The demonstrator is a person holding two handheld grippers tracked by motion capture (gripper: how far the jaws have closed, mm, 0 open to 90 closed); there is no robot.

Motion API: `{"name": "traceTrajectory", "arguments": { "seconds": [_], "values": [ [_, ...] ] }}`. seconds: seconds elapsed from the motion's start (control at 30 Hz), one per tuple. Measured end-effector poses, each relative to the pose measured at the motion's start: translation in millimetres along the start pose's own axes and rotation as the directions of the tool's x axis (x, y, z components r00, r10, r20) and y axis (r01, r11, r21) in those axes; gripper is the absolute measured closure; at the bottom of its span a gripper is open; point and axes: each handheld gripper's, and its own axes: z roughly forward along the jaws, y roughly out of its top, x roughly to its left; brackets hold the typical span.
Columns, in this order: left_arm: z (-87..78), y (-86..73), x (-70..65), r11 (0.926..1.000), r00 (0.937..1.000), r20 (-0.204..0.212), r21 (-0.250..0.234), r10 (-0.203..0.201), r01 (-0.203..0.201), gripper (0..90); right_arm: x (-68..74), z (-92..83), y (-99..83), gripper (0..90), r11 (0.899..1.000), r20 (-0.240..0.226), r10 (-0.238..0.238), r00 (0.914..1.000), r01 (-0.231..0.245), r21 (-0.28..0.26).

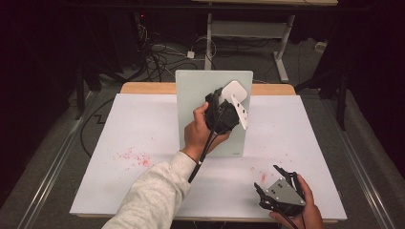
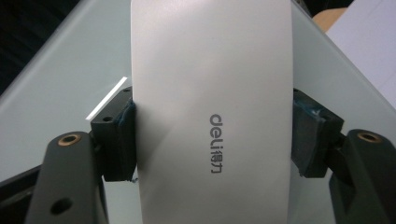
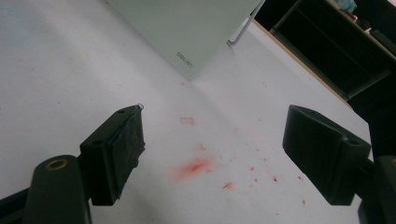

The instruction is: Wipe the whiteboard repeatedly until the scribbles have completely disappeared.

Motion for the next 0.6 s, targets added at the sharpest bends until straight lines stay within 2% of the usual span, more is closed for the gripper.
{"name": "traceTrajectory", "arguments": {
  "seconds": [0.1,0.13,0.2,0.23,0.33,0.37,0.43,0.5,0.6],
  "values": [
    [0.2,-1.4,-6.4,0.9996,0.9996,0.001,-0.002,0.03,-0.03,28.6,0.0,0.1,0.2,21.0,1.0,-0.003,-0.005,1.0,0.005,-0.001],
    [0.0,-2.8,-12.6,0.9993,0.9992,0.013,0.009,0.037,-0.037,28.6,0.4,0.0,0.2,21.0,1.0,-0.001,-0.002,1.0,0.002,0.002],
    [0.4,-4.1,-19.8,0.9971,0.9971,0.011,0.01,0.075,-0.075,28.6,0.5,-0.2,0.4,21.0,1.0,-0.002,-0.002,1.0,0.002,0.0],
    [0.4,-4.2,-20.1,0.9973,0.9973,0.013,0.009,0.072,-0.073,28.6,0.4,-0.2,0.6,21.0,1.0,0.0,-0.001,1.0,0.001,0.0],
    [-0.3,-3.7,-14.7,0.9985,0.9978,0.037,0.003,0.054,-0.054,28.6,0.5,-0.4,0.6,21.0,1.0,0.0,-0.002,1.0,0.002,-0.001],
    [-0.5,-3.2,-10.5,0.9989,0.9988,0.019,0.009,0.045,-0.045,28.6,0.5,-0.5,0.6,21.0,1.0,0.0,-0.002,1.0,0.002,0.0],
    [-0.7,-1.0,1.7,0.9999,0.9996,0.023,0.002,0.013,-0.013,28.5,0.4,-0.4,0.5,21.0,1.0,-0.002,-0.002,1.0,0.002,-0.002],
    [-1.6,2.0,13.2,0.9993,0.999,0.026,0.012,-0.037,0.037,28.6,0.3,-0.2,0.3,21.0,1.0,-0.002,0.0,1.0,0.0,0.0],
    [-2.2,8.2,31.5,0.9947,0.9946,0.019,0.019,-0.102,0.101,28.6,1.0,0.3,0.4,21.0,1.0,-0.004,-0.003,1.0,0.003,0.003]
  ]
}}
